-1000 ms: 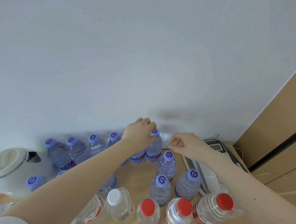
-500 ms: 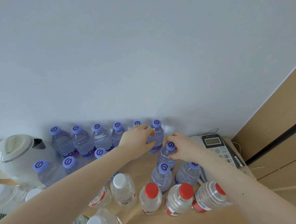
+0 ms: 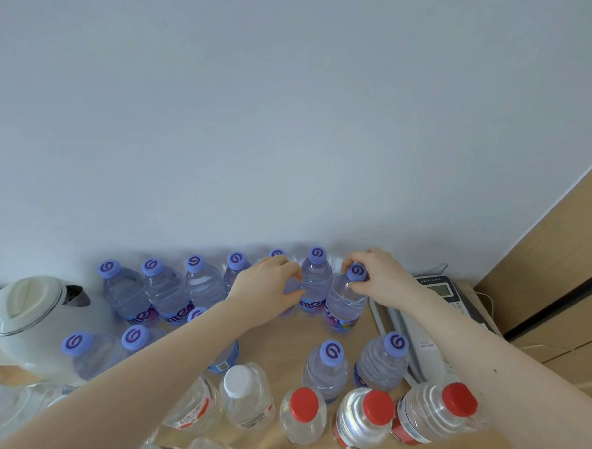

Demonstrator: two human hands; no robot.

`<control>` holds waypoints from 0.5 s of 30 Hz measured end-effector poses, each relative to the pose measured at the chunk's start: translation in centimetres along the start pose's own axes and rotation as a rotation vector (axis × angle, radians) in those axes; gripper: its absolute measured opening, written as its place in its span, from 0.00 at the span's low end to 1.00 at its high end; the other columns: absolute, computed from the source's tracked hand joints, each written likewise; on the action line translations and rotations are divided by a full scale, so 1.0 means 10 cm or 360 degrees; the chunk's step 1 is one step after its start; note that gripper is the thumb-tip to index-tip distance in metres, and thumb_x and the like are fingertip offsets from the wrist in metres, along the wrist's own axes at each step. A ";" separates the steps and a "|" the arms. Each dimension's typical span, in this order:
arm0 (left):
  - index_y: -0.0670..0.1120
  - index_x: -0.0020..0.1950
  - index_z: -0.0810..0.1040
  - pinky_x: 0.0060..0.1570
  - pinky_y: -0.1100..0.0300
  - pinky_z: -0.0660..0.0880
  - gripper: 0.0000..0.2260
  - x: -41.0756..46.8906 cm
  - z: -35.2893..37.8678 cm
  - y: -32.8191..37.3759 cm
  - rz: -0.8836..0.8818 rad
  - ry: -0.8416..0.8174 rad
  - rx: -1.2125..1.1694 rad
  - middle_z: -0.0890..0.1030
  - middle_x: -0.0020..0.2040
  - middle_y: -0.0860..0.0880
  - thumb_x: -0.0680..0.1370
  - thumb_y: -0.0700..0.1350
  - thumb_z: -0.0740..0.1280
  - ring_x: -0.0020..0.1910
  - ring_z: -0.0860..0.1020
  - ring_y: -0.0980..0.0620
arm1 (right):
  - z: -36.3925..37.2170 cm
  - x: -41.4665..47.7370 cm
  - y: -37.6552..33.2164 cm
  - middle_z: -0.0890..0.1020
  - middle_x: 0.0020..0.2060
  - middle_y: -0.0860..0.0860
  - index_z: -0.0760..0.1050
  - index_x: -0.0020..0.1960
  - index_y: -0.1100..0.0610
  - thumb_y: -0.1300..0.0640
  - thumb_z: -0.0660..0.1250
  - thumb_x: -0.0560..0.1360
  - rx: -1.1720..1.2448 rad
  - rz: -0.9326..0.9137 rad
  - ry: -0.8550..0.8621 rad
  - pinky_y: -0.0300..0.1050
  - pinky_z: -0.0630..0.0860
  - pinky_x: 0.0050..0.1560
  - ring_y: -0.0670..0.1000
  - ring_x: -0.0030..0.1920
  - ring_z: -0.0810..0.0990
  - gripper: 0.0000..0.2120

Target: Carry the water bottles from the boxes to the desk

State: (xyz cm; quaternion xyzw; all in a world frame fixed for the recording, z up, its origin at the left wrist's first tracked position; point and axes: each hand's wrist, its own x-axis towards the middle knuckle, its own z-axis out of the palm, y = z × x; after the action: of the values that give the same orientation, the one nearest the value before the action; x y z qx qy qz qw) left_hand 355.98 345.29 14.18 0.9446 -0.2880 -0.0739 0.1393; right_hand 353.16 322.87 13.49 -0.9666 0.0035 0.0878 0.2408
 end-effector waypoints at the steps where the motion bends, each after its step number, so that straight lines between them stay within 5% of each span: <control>1: 0.50 0.60 0.76 0.50 0.53 0.73 0.12 0.01 0.00 -0.02 -0.0008 -0.0006 -0.0003 0.75 0.57 0.53 0.79 0.53 0.63 0.57 0.72 0.51 | -0.01 0.04 0.01 0.71 0.46 0.52 0.77 0.55 0.51 0.61 0.68 0.72 -0.0008 -0.0001 0.0003 0.40 0.65 0.38 0.55 0.48 0.75 0.12; 10: 0.50 0.61 0.75 0.44 0.60 0.67 0.12 0.17 -0.02 -0.13 -0.0044 -0.0016 -0.0005 0.74 0.57 0.52 0.79 0.51 0.63 0.57 0.72 0.52 | -0.06 0.31 0.13 0.69 0.44 0.50 0.78 0.51 0.55 0.65 0.68 0.70 -0.0113 -0.0037 0.0010 0.30 0.60 0.33 0.52 0.44 0.71 0.11; 15: 0.50 0.60 0.75 0.46 0.58 0.72 0.12 0.20 0.00 -0.12 -0.0046 -0.0015 -0.0005 0.74 0.57 0.53 0.79 0.52 0.63 0.57 0.72 0.53 | -0.05 0.38 0.12 0.71 0.45 0.50 0.79 0.49 0.56 0.67 0.66 0.69 -0.0140 -0.0087 0.0060 0.42 0.60 0.35 0.51 0.43 0.70 0.12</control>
State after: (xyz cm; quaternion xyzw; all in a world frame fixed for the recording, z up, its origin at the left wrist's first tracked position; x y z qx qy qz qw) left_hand 358.26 345.15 13.71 0.9481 -0.2747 -0.0808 0.1384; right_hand 356.92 321.68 12.71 -0.9774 -0.0221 0.0630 0.2004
